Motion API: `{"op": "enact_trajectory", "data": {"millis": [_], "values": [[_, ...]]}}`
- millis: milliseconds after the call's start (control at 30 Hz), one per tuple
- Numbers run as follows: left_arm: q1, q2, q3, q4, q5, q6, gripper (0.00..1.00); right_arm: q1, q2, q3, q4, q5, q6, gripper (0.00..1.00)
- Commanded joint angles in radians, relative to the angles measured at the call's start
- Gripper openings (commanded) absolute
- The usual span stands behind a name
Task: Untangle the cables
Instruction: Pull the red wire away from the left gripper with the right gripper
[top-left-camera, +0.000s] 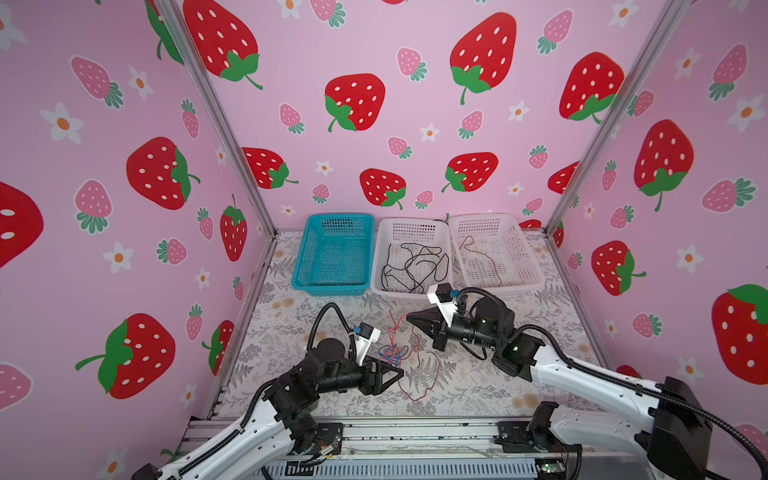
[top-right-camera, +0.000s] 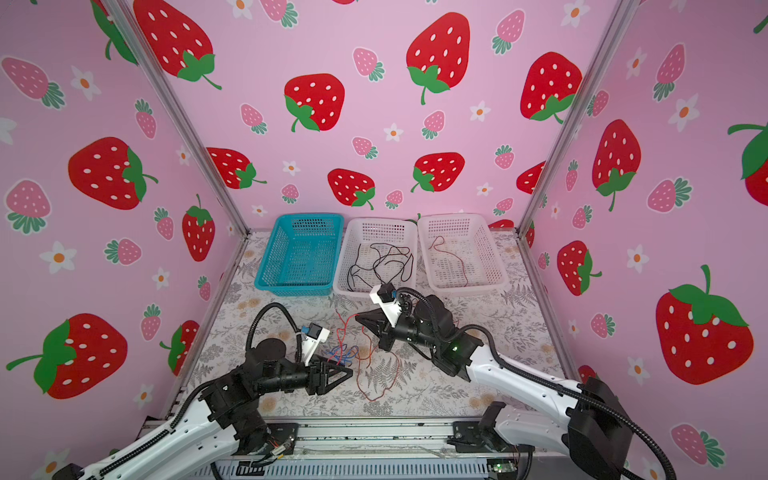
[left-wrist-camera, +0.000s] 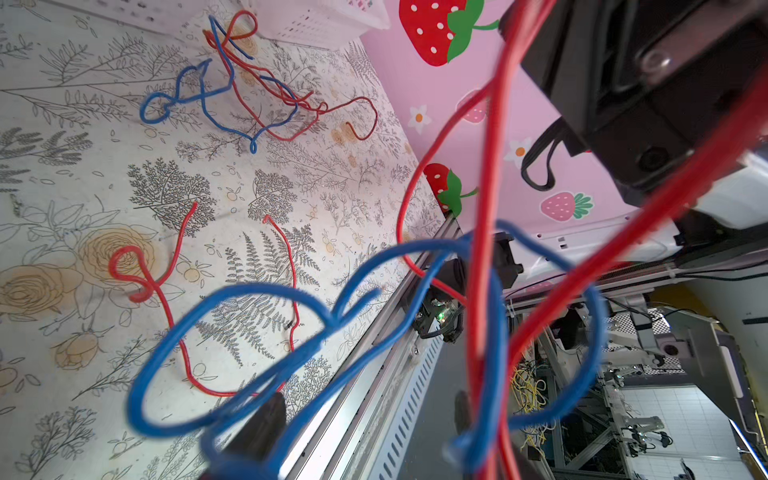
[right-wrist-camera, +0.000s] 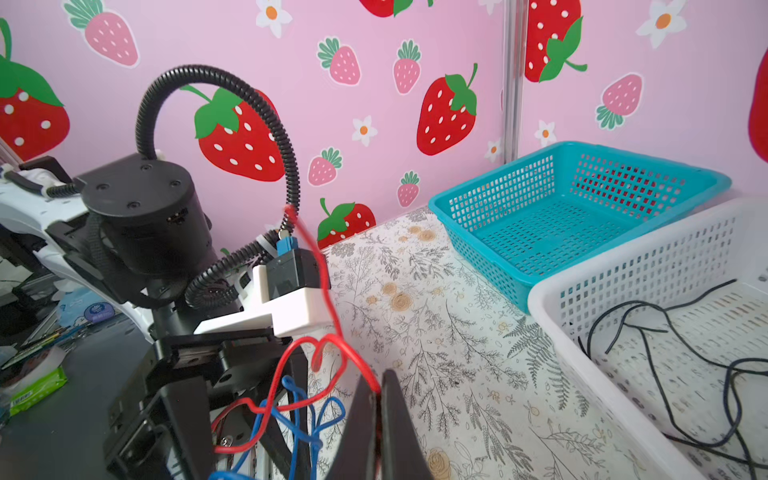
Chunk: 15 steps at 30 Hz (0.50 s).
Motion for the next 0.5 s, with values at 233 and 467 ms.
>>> {"op": "enact_trajectory", "data": {"millis": [233, 467], "values": [[-0.005, -0.236, -0.070, 0.145, -0.031, -0.042, 0.78, -0.017, -0.095, 0.010, 0.023, 0.018, 0.059, 0.00], [-0.005, -0.398, -0.142, 0.136, -0.065, -0.085, 0.81, -0.035, -0.121, 0.013, 0.037, -0.011, 0.128, 0.00]]}}
